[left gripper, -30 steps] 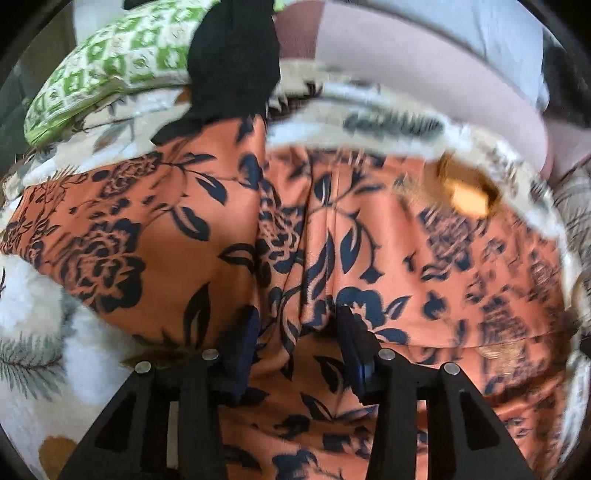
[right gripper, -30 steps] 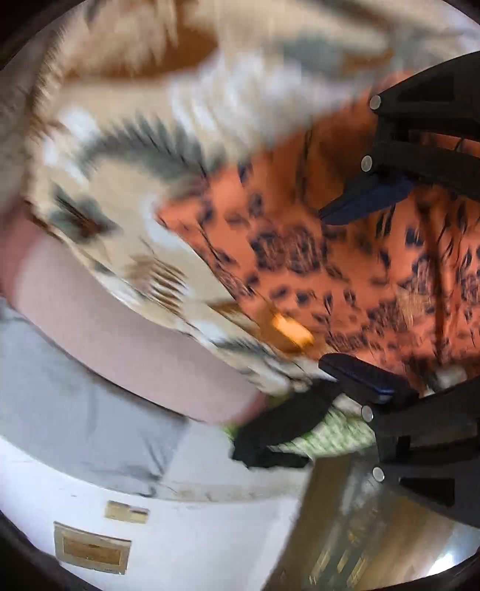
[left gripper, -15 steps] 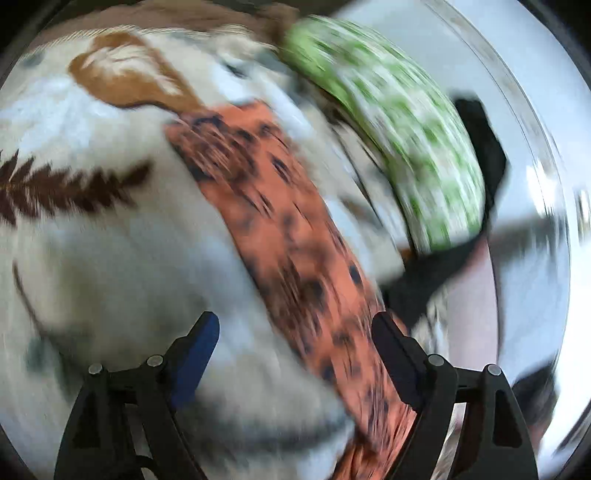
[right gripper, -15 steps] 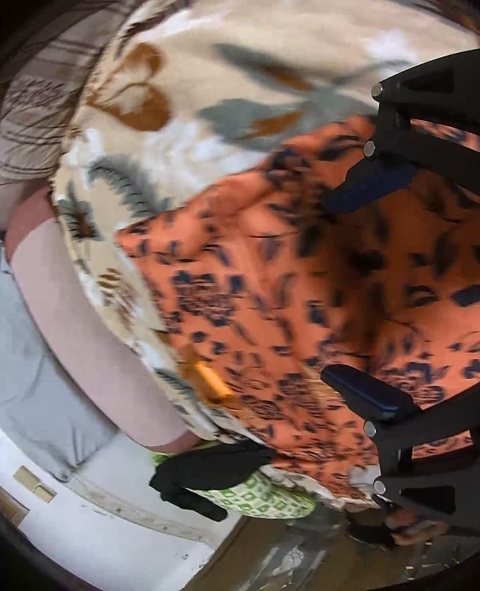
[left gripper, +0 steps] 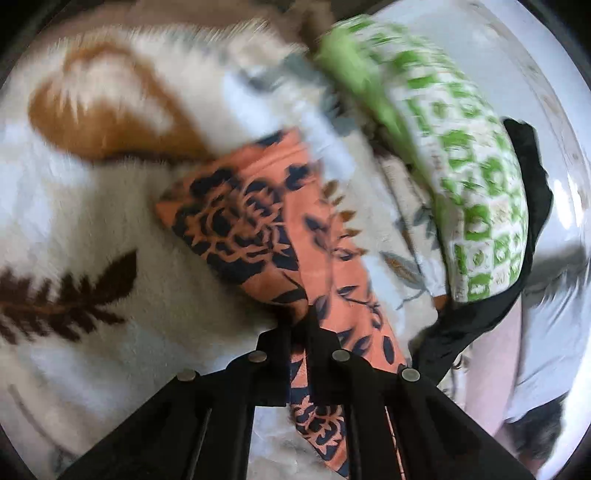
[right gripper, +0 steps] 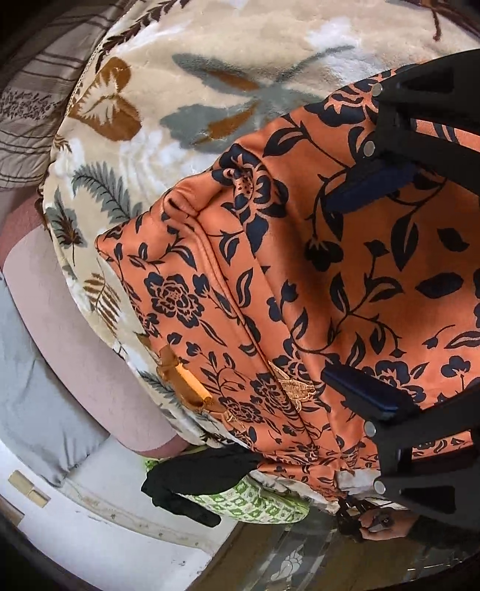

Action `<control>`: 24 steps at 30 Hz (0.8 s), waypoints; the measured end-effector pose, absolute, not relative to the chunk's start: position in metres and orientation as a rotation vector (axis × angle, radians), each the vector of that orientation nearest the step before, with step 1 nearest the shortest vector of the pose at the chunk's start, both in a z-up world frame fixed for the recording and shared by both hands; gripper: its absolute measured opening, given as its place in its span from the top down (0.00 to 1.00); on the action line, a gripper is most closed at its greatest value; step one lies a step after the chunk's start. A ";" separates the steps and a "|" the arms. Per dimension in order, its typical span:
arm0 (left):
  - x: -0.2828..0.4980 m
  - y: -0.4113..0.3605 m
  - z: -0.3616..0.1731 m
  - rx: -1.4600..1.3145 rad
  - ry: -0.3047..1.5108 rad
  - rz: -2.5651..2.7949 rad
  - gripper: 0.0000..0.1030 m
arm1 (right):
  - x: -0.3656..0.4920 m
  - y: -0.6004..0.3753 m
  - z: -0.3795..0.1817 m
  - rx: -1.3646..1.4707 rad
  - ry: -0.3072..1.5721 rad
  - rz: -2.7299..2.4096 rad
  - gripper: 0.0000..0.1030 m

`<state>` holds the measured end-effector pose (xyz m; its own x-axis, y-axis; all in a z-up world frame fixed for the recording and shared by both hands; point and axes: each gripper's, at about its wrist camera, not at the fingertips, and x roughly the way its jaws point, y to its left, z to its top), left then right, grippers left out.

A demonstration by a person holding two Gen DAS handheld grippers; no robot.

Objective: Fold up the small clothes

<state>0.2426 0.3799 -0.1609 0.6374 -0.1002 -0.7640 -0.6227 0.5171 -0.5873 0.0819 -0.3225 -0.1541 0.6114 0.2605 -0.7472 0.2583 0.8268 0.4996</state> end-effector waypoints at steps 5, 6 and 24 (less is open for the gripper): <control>0.234 0.263 -0.047 -0.552 0.634 0.191 0.95 | 0.072 -0.337 -0.155 0.634 0.897 -0.020 0.17; 0.231 0.233 -0.029 -0.488 0.602 0.131 0.95 | 0.070 -0.341 -0.156 0.644 0.889 -0.026 0.17; 0.174 -0.023 -0.087 0.035 0.837 -0.270 0.26 | 0.085 -0.370 -0.131 0.710 0.822 0.049 0.14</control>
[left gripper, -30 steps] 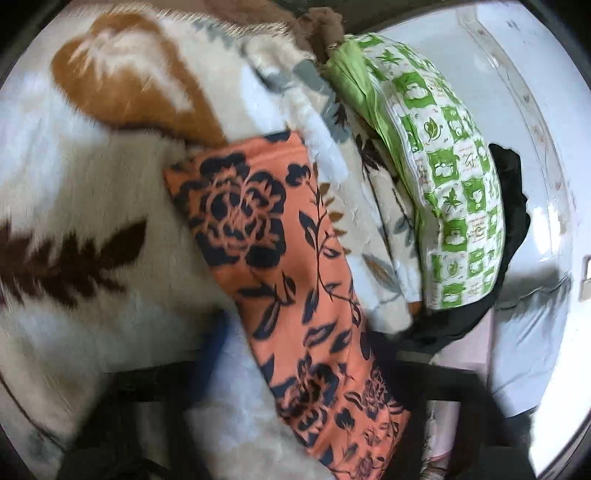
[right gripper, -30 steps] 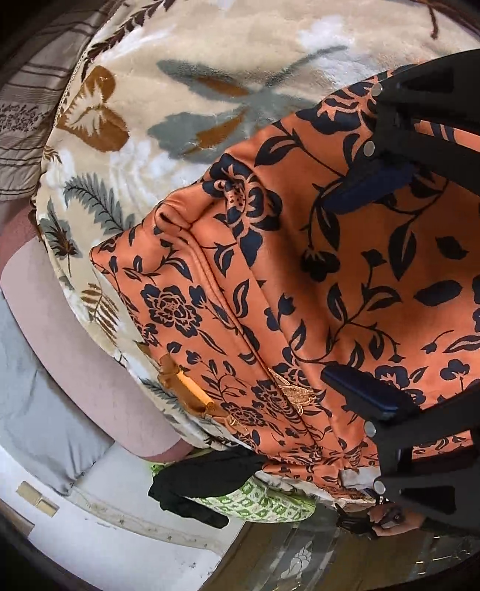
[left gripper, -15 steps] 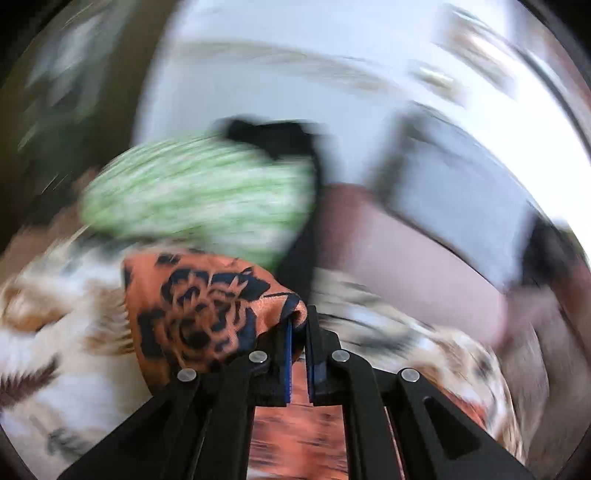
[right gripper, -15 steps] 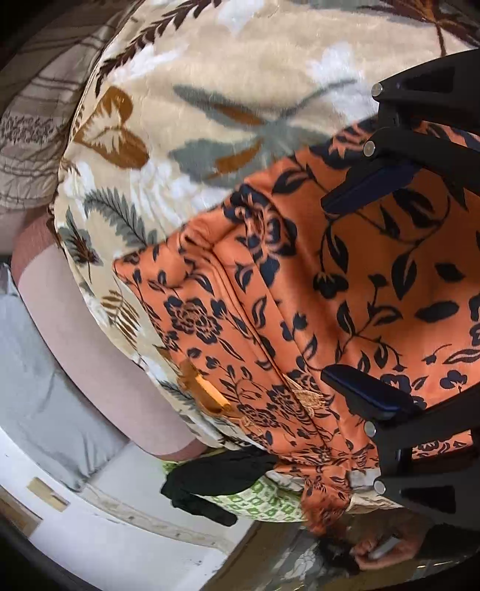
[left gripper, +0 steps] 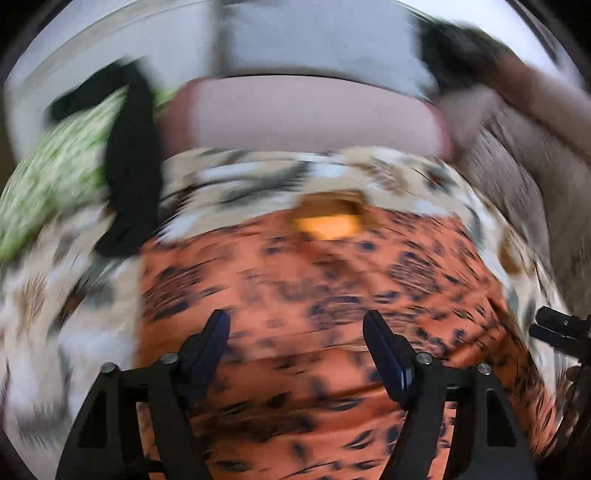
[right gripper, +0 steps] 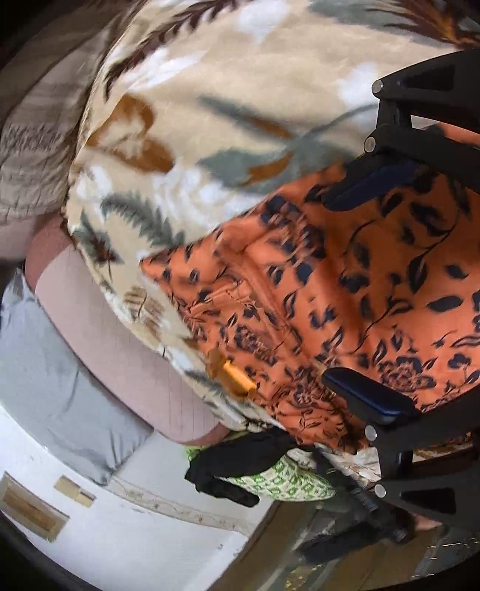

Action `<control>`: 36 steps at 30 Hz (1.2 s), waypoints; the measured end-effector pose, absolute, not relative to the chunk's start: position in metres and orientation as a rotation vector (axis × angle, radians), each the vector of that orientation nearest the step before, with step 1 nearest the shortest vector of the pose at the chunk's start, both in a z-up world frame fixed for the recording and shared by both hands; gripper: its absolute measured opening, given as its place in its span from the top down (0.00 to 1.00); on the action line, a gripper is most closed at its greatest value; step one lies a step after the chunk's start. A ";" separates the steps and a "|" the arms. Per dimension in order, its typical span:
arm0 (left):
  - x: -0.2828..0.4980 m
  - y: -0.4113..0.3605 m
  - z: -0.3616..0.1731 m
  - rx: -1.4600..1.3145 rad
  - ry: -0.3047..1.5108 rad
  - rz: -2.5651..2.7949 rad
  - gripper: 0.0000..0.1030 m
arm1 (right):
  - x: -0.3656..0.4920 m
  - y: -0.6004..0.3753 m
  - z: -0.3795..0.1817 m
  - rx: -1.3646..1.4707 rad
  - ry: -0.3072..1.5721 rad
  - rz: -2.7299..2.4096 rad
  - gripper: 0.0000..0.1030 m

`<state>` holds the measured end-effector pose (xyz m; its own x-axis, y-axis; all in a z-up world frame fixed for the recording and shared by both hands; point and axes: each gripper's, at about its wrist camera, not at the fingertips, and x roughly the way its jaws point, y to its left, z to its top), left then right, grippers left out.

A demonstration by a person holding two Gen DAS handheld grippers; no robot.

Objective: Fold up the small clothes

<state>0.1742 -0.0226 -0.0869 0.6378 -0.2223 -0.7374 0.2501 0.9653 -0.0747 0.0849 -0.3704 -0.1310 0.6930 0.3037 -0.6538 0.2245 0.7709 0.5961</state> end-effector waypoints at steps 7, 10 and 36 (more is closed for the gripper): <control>0.205 0.085 -0.147 -0.155 0.994 -0.064 0.26 | 0.183 -0.380 -0.145 0.820 0.891 0.093 0.14; 0.210 0.098 -0.169 -0.244 1.054 -0.075 0.33 | 0.218 -0.387 -0.179 0.959 1.038 0.044 0.16; 0.266 0.109 -0.136 -0.170 0.927 -0.085 0.97 | 0.278 -0.353 -0.149 0.463 1.032 0.020 0.87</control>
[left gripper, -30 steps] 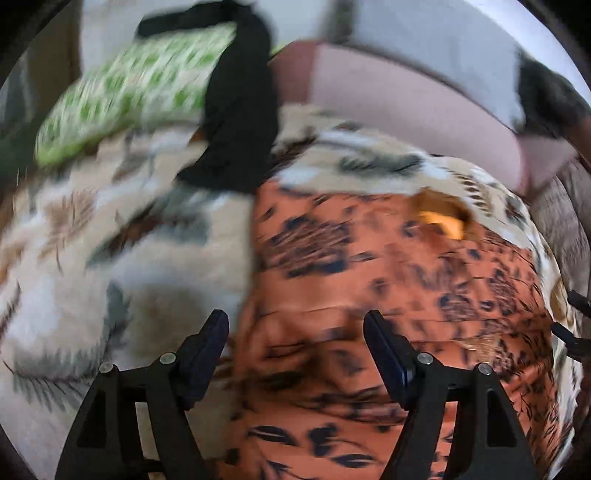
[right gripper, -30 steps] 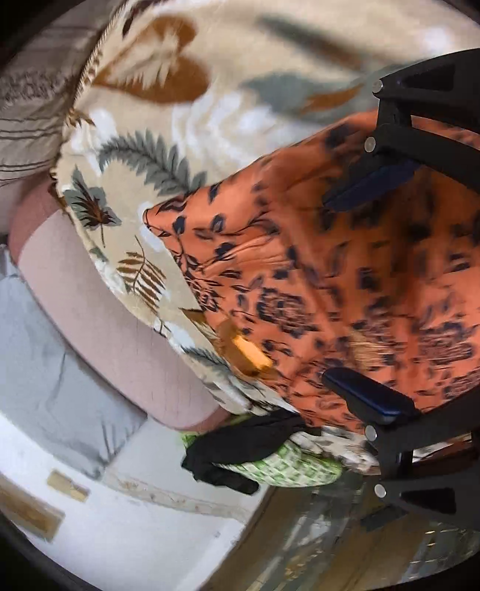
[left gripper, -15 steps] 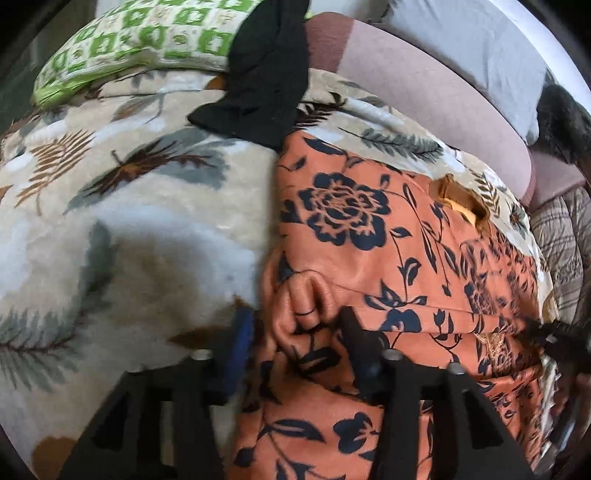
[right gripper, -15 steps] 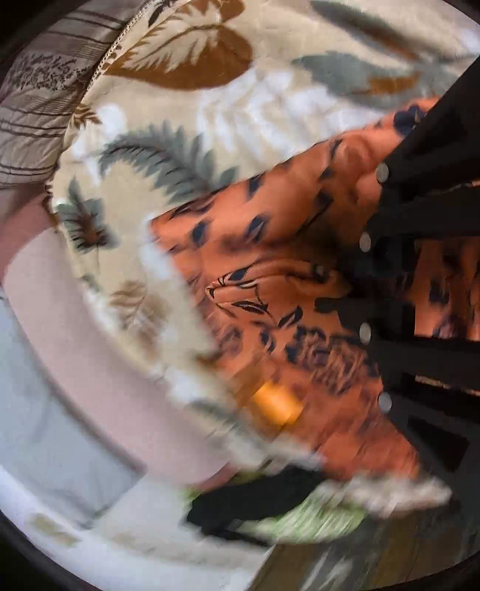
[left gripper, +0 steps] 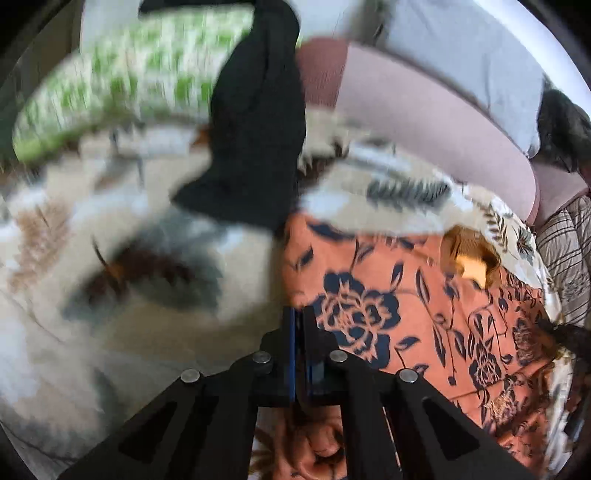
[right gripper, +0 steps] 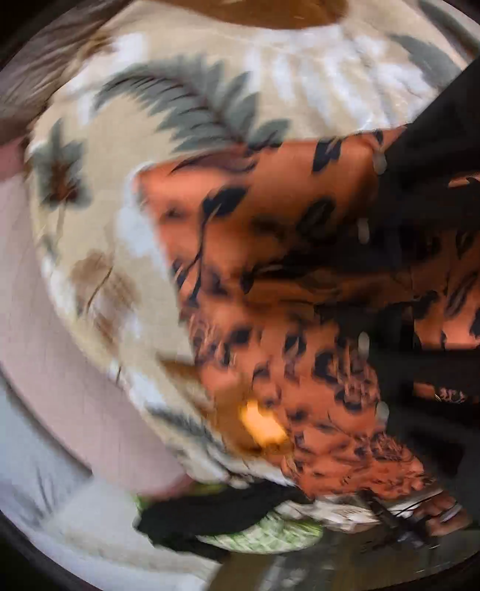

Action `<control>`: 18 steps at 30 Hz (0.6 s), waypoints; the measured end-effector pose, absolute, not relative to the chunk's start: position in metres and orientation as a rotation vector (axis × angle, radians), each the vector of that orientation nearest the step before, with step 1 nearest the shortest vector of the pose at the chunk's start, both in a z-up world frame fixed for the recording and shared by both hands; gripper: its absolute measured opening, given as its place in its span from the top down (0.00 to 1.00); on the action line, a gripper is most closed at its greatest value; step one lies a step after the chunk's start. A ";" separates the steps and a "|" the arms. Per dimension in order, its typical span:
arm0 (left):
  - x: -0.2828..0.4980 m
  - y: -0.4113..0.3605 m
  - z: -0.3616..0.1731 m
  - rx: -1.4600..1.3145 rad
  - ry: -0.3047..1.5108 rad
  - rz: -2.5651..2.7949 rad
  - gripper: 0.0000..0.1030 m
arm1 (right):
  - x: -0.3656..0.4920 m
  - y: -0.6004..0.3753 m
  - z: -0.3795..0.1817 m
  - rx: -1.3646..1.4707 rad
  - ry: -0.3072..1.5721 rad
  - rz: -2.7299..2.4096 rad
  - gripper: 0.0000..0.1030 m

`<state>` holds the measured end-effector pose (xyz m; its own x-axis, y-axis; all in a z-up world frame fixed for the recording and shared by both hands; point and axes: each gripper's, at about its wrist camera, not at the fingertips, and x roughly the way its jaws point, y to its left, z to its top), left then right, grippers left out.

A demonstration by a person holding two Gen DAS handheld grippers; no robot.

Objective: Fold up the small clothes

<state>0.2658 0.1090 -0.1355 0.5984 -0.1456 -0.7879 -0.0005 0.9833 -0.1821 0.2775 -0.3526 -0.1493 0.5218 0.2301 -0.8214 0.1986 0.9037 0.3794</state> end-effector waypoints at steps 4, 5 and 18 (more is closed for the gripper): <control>0.276 0.110 -0.176 -0.144 1.048 -0.030 0.94 | 0.277 -0.369 -0.172 0.408 1.050 -0.130 0.83; 0.267 0.113 -0.167 -0.130 1.004 0.006 0.91 | 0.271 -0.375 -0.177 0.460 1.043 -0.113 0.83; 0.239 0.115 -0.159 -0.323 1.096 -0.122 0.41 | 0.214 -0.387 -0.187 0.922 1.004 0.197 0.34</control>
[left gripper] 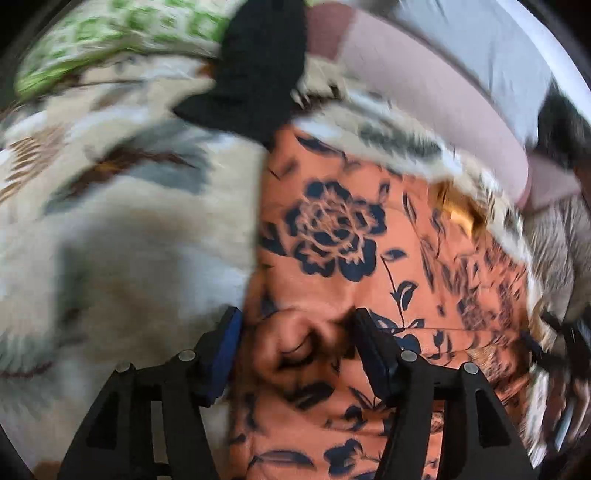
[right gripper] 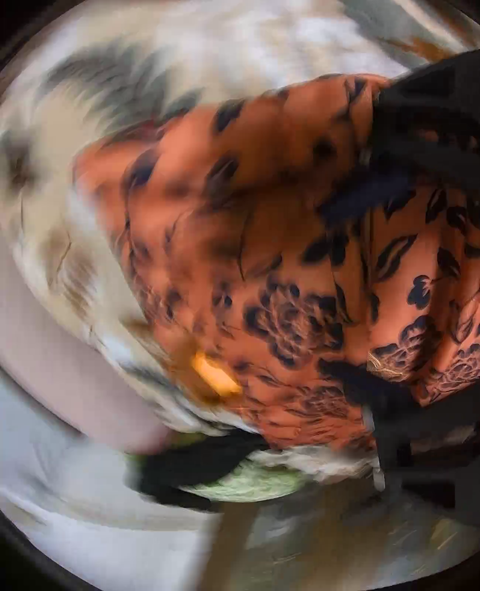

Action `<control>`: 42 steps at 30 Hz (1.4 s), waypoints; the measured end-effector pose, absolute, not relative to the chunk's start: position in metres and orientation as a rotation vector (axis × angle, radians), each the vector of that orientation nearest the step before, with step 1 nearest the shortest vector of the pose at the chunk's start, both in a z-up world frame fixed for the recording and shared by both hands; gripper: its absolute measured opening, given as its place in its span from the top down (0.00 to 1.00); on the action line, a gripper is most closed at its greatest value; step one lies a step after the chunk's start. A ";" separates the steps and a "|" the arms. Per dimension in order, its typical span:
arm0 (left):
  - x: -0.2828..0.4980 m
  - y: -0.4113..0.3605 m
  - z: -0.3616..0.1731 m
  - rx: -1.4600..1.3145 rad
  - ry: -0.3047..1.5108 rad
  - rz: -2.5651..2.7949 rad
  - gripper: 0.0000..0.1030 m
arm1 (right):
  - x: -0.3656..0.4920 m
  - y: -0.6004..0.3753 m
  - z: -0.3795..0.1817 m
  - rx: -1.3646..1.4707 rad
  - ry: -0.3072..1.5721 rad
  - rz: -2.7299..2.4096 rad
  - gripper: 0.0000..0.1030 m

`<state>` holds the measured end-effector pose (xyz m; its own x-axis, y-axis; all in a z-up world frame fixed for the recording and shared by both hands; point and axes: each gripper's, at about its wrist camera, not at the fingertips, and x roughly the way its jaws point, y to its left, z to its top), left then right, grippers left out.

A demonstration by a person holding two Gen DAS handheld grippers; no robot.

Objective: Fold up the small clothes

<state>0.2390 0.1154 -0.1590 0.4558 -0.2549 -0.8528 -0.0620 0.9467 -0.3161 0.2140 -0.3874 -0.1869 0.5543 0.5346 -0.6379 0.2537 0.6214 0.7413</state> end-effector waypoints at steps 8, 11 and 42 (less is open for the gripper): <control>0.105 0.160 -0.104 -0.336 0.982 -0.208 0.23 | 0.068 -0.424 -0.137 0.659 1.024 0.083 0.19; 0.046 0.162 -0.125 -0.407 1.075 -0.250 0.23 | 0.011 -0.445 -0.163 0.691 1.140 0.104 0.19; -0.033 0.144 -0.173 -0.274 1.157 -0.049 0.38 | -0.073 -0.426 -0.207 0.915 1.117 0.266 0.63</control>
